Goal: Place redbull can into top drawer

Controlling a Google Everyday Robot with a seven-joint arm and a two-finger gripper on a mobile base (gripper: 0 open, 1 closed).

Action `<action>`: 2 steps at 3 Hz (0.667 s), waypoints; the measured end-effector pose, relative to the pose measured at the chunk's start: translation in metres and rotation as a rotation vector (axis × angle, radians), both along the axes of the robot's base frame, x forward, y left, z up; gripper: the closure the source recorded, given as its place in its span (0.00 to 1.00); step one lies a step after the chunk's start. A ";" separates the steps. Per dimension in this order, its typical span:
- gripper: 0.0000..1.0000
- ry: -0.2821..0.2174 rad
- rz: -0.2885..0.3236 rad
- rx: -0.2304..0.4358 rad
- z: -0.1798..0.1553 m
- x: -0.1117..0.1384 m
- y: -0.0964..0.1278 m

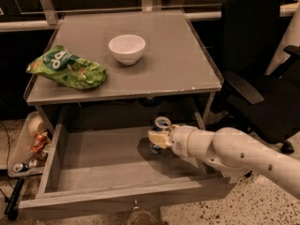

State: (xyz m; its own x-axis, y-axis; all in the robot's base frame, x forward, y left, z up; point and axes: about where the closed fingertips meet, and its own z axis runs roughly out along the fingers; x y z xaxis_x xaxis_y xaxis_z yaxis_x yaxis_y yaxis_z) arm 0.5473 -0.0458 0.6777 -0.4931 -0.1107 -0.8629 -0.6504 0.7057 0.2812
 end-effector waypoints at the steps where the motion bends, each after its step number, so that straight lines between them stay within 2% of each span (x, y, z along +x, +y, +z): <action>1: 1.00 0.009 -0.019 -0.016 -0.022 0.007 0.007; 2: 1.00 0.002 -0.029 -0.042 -0.030 0.013 0.011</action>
Offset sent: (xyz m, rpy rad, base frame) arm 0.0231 0.0132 -0.0472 -0.0879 -0.0117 -0.0531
